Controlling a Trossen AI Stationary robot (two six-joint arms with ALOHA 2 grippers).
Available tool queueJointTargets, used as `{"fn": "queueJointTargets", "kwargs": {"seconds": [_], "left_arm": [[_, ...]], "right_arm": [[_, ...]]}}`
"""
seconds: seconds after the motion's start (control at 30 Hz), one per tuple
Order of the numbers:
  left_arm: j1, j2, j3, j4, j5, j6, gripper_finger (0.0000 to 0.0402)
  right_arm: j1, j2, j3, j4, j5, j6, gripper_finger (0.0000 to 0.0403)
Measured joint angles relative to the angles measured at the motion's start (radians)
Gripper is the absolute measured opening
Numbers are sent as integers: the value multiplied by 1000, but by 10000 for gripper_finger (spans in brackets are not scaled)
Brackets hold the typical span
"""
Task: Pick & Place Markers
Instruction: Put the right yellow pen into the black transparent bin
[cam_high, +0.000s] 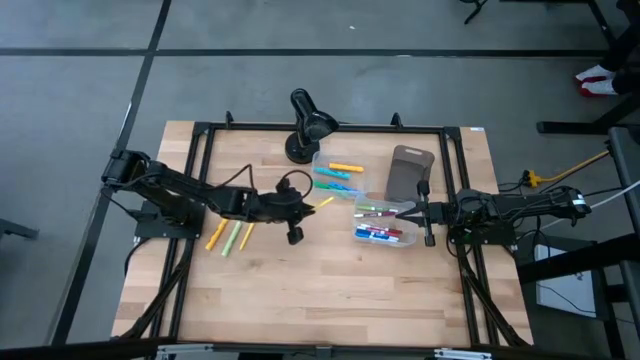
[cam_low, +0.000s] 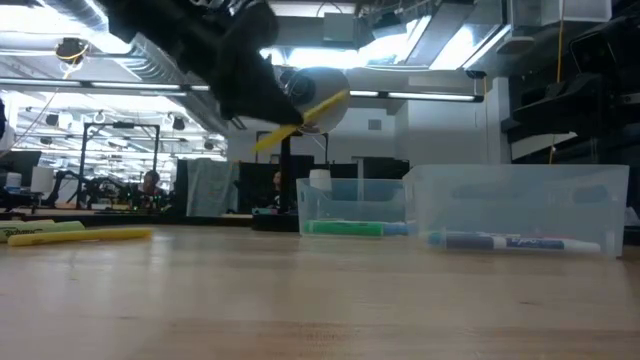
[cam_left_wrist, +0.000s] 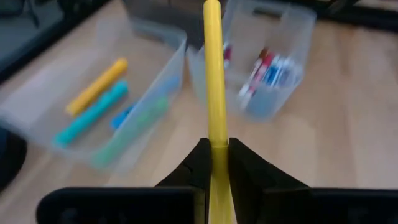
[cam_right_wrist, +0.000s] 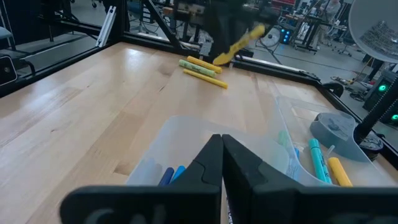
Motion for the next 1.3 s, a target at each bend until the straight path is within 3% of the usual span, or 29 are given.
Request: {"fn": "queueJointTargets", "kwargs": {"seconds": [0.4,0.83,0.93,1.17,1.3], "left_arm": [[0,-1,0,239,30,212,28],[-1,-1,0,289,101,212,28],[-1,-1,0,290,103,200,28],[0,-1,0,297,103,199,28],[0,-1,0,297,103,199,28]], "right_arm": [[0,0,0,0,0,0,7],[0,0,0,5,7,0,7],[0,0,0,122,0,63,7],[0,-1,1,474,-26,388,7],[0,0,1,566,-16,414,7]]}}
